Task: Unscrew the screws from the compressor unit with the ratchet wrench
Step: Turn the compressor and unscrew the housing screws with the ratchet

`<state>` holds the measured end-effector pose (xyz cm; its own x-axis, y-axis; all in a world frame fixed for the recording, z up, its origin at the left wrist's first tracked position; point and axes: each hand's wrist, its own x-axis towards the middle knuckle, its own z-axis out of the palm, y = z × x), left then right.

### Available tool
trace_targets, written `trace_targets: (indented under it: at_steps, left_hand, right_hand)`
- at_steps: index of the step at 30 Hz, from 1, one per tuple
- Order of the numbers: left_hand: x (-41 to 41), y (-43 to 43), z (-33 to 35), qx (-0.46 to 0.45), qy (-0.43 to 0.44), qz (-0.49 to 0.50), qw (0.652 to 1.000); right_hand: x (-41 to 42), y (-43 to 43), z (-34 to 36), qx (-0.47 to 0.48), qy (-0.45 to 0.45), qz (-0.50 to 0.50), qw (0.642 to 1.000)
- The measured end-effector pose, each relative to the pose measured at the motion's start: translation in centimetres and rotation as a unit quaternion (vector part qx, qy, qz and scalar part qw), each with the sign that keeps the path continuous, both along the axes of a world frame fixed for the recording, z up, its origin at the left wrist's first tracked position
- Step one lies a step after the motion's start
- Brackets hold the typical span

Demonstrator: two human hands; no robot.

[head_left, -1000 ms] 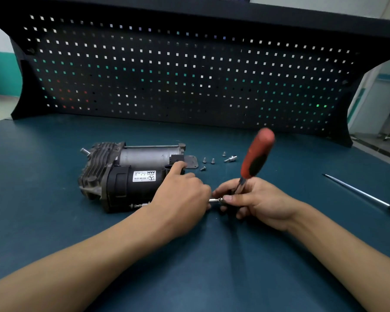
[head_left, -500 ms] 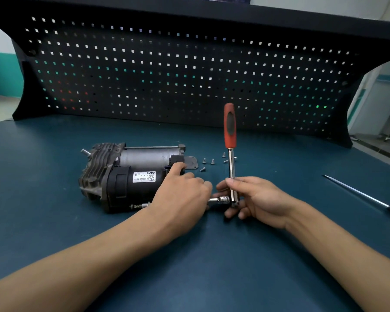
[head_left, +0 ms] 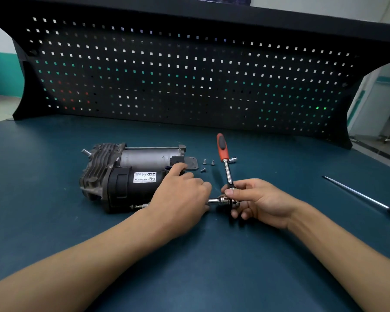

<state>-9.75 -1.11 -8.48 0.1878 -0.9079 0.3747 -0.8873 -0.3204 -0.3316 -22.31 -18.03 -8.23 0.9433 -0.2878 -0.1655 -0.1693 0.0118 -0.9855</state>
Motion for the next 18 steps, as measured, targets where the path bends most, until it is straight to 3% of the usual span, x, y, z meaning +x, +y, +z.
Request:
trace_targets:
  at_steps: [18]
  left_hand:
    - [0.85,0.12,-0.26,0.048,-0.037,-0.029,0.998]
  right_hand:
    - [-0.44,0.16,-0.44,-0.016,-0.064,0.001,0.998]
